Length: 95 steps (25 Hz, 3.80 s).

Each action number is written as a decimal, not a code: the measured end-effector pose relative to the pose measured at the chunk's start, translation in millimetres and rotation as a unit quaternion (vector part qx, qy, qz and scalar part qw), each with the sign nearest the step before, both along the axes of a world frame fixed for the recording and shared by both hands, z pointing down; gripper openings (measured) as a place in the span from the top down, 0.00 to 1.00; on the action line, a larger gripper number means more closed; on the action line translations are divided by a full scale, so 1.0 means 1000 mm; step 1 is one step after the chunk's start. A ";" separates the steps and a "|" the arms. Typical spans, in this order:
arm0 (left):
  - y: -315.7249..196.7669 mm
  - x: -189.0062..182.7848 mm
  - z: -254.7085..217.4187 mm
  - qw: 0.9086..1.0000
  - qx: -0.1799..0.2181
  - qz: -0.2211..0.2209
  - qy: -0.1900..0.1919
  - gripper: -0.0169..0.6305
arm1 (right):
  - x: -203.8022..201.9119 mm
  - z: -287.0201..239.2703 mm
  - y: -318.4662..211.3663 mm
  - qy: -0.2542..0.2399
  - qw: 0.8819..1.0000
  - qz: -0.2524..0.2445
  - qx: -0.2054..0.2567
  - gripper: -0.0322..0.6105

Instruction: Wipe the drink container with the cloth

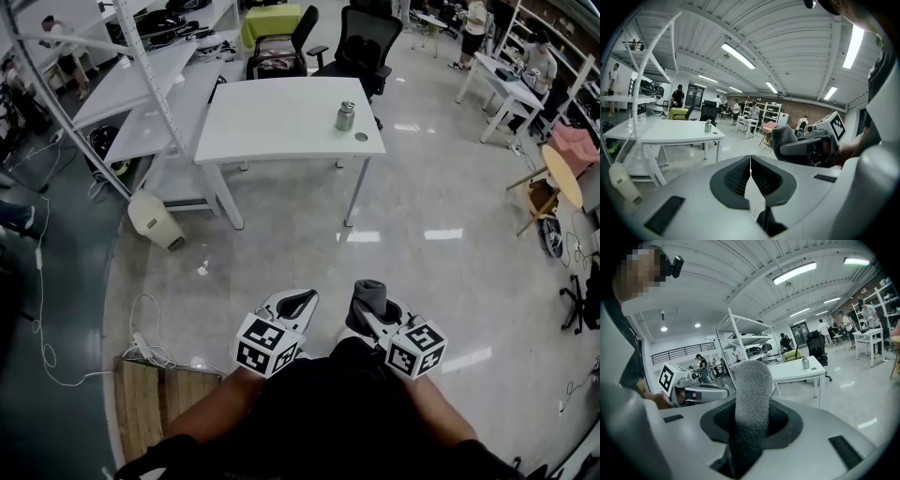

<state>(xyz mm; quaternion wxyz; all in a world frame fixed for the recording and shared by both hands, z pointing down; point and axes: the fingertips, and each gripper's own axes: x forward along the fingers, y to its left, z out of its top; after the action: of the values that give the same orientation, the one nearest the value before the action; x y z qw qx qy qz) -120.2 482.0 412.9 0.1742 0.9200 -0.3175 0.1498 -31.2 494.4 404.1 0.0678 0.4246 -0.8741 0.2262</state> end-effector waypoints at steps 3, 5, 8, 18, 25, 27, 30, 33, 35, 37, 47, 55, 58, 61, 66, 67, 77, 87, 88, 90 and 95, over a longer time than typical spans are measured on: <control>-0.007 -0.001 0.003 1.000 -0.003 -0.005 -0.002 0.95 | 0.000 0.005 -0.003 -0.004 1.000 -0.001 -0.004 0.78; -0.011 -0.001 0.006 1.000 -0.006 -0.009 -0.001 0.95 | 0.003 0.010 -0.007 -0.007 1.000 0.001 -0.011 0.78; -0.020 0.004 0.011 1.000 -0.012 -0.009 -0.004 0.95 | 0.010 0.016 -0.019 -0.014 1.000 0.008 -0.018 0.78; -0.097 0.025 0.010 1.000 -0.012 -0.008 -0.024 0.95 | 0.031 0.019 -0.101 -0.034 0.999 0.012 -0.022 0.78; -0.163 0.044 -0.004 0.999 -0.003 -0.024 -0.028 0.95 | 0.058 0.010 -0.174 -0.047 0.999 0.012 -0.018 0.78; -0.180 0.047 -0.005 0.999 -0.002 -0.032 -0.031 0.95 | 0.064 0.009 -0.194 -0.049 0.999 0.007 -0.017 0.78; -0.200 0.056 -0.003 0.999 -0.004 -0.041 -0.035 0.95 | 0.072 0.007 -0.216 -0.051 0.999 -0.004 -0.013 0.78; -0.220 0.068 0.000 0.998 -0.007 -0.048 -0.031 0.95 | 0.082 0.005 -0.235 -0.049 0.999 -0.017 -0.007 0.78; -0.233 0.076 0.002 0.998 -0.007 -0.053 -0.031 0.95 | 0.089 0.005 -0.247 -0.048 0.999 -0.025 -0.002 0.78; -0.242 0.086 0.002 0.998 -0.002 -0.055 -0.032 0.95 | 0.099 0.004 -0.257 -0.047 0.998 -0.029 0.003 0.78; -0.271 0.117 0.000 0.997 -0.005 -0.059 -0.045 0.95 | 0.128 0.007 -0.288 -0.061 0.997 -0.036 -0.003 0.78; -0.292 0.129 0.011 0.998 -0.014 -0.048 -0.047 0.95 | 0.141 0.021 -0.305 -0.065 0.998 -0.019 -0.017 0.78; -0.305 0.132 0.013 0.998 -0.013 -0.041 -0.047 0.95 | 0.140 0.023 -0.318 -0.065 0.998 -0.017 -0.016 0.78; -0.323 0.134 0.012 0.998 -0.013 -0.036 -0.043 0.95 | 0.141 0.021 -0.332 -0.062 0.998 -0.014 -0.014 0.78; -0.356 0.134 0.012 0.999 -0.012 -0.033 -0.034 0.95 | 0.145 0.025 -0.360 -0.054 0.998 -0.001 -0.021 0.78; -0.363 0.134 0.014 0.999 -0.013 -0.033 -0.033 0.95 | 0.146 0.027 -0.367 -0.053 0.998 0.001 -0.023 0.78; -0.443 0.116 0.025 0.999 -0.024 -0.022 -0.034 0.95 | 0.126 0.035 -0.439 -0.039 0.998 0.005 -0.044 0.78; -0.526 0.087 0.019 0.999 -0.015 -0.002 -0.028 0.95 | 0.101 0.030 -0.513 -0.026 0.998 0.032 -0.046 0.78; -0.534 0.084 0.019 0.999 -0.014 0.001 -0.029 0.95 | 0.100 0.028 -0.521 -0.025 0.998 0.036 -0.044 0.78; -0.550 0.080 0.017 1.000 -0.009 0.006 -0.028 0.95 | 0.099 0.027 -0.535 -0.023 0.998 0.047 -0.041 0.78; -0.580 0.071 0.014 0.999 0.000 0.023 -0.028 0.95 | 0.094 0.025 -0.566 -0.021 0.997 0.070 -0.037 0.78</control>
<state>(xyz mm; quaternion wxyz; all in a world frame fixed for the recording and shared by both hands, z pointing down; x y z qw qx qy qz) -49.2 -98.4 427.3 0.1616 0.9225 -0.3013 0.1792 62.6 -71.9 429.1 0.0493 0.4770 -0.8344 0.2718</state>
